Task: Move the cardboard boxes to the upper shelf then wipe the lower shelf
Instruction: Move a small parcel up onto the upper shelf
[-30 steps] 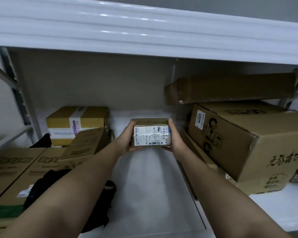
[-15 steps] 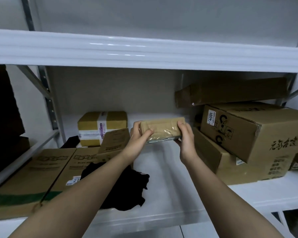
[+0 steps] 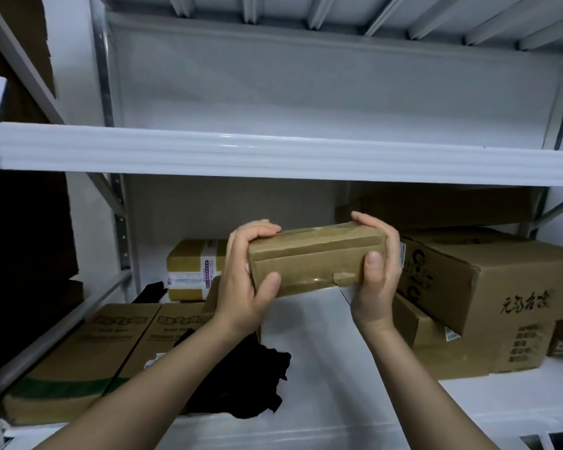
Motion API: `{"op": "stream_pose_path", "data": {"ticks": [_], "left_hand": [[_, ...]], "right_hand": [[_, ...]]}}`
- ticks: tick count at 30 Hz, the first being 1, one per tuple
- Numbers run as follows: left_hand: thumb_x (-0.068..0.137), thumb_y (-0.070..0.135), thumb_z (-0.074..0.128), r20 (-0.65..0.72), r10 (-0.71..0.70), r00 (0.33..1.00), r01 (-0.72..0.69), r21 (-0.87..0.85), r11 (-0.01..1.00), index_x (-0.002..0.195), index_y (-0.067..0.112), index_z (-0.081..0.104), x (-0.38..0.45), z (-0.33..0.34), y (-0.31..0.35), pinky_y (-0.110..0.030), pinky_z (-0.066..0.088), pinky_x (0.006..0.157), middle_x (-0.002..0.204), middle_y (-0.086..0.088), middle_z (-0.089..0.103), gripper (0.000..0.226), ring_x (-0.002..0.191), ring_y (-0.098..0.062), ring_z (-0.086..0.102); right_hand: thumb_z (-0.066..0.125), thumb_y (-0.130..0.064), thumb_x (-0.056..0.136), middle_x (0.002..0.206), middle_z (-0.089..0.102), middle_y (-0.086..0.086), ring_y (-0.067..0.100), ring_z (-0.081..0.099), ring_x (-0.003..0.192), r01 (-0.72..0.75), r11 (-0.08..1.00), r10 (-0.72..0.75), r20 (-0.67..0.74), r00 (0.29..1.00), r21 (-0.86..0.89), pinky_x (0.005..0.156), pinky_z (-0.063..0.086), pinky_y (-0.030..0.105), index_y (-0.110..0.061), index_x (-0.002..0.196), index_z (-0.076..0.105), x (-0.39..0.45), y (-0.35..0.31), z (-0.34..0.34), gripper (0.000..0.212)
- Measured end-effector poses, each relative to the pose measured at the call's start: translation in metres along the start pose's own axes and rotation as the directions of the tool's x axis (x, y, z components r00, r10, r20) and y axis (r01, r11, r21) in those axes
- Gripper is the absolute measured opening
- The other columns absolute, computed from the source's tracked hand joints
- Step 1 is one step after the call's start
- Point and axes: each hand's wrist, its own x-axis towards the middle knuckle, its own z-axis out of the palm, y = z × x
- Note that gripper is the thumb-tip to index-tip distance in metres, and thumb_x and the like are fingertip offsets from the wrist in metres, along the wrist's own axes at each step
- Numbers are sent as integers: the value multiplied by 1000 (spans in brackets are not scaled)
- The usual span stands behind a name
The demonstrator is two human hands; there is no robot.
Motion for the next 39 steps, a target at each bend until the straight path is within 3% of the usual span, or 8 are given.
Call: {"op": "stream_pose_path", "data": {"ticks": [8, 14, 18, 20, 24, 32, 36, 39], "left_hand": [[73, 60, 64, 2, 322, 947, -321, -67, 945, 128, 29, 34, 47, -15, 43, -43, 45, 85, 115, -5, 51, 70, 101, -33, 55], [75, 68, 57, -86, 341, 936, -334, 83, 939, 123, 42, 28, 76, -28, 65, -32, 46, 78, 114, 25, 44, 62, 96, -5, 54], [78, 72, 49, -113, 273, 955, -251, 176, 952, 115, 19, 33, 99, -31, 82, -13, 42, 72, 107, 36, 43, 66, 90, 14, 49], [79, 72, 48, -112, 214, 970, -193, 177, 965, 112, 28, 34, 112, -33, 88, -7, 42, 72, 102, 40, 47, 57, 89, 15, 51], [74, 68, 50, -130, 12, 991, 6, 141, 990, 105, 37, 39, 142, -39, 94, -8, 43, 75, 90, 36, 56, 46, 87, 12, 56], [65, 75, 44, -147, -215, 966, 232, 115, 966, 107, 23, 44, 192, -46, 90, -31, 46, 87, 98, 12, 56, 67, 98, -9, 57], [73, 61, 40, -101, -333, 938, 345, 146, 927, 123, 24, 35, 216, -46, 82, -24, 48, 44, 94, 8, 52, 63, 68, -13, 59], [73, 54, 45, -35, -454, 890, 453, 180, 873, 121, 29, 35, 227, -51, 73, -25, 48, 40, 87, 4, 52, 56, 60, -13, 57]], "right_hand": [[38, -67, 88, 109, 63, 11, 30, 61, 102, 187, 978, -189, 15, 982, 87, 84, 48, 43, -16, 115, 57, 45, -56, 5, 61], [27, -79, 84, 100, 61, -4, 14, 60, 85, 248, 964, -245, 42, 969, -98, 70, 46, 32, -22, 117, 54, 69, -74, 5, 71], [20, -81, 82, 103, 59, -16, 4, 60, 92, 281, 942, -278, 44, 960, -186, 74, 46, 25, -19, 125, 50, 86, -85, 10, 81], [20, -83, 81, 117, 59, -9, 8, 59, 101, 283, 940, -273, 79, 959, -189, 79, 46, 23, -20, 131, 47, 98, -93, 13, 85], [23, -85, 75, 138, 52, -3, 9, 56, 112, 211, 942, -152, 227, 962, -262, 83, 46, 29, -28, 141, 36, 124, -104, 22, 88], [46, -46, 80, 142, 44, -2, 16, 47, 127, 58, 980, 27, 413, 910, -191, 107, 37, 41, -23, 141, 32, 176, -98, 43, 67], [48, -40, 84, 117, 55, 2, 20, 61, 94, -140, 980, 193, 471, 861, -144, 68, 55, 35, -24, 128, 33, 201, -88, 54, 49], [46, -32, 93, 95, 57, -2, 13, 60, 68, -231, 954, 296, 486, 822, -190, 47, 49, 27, -23, 118, 34, 217, -76, 63, 29]]}}
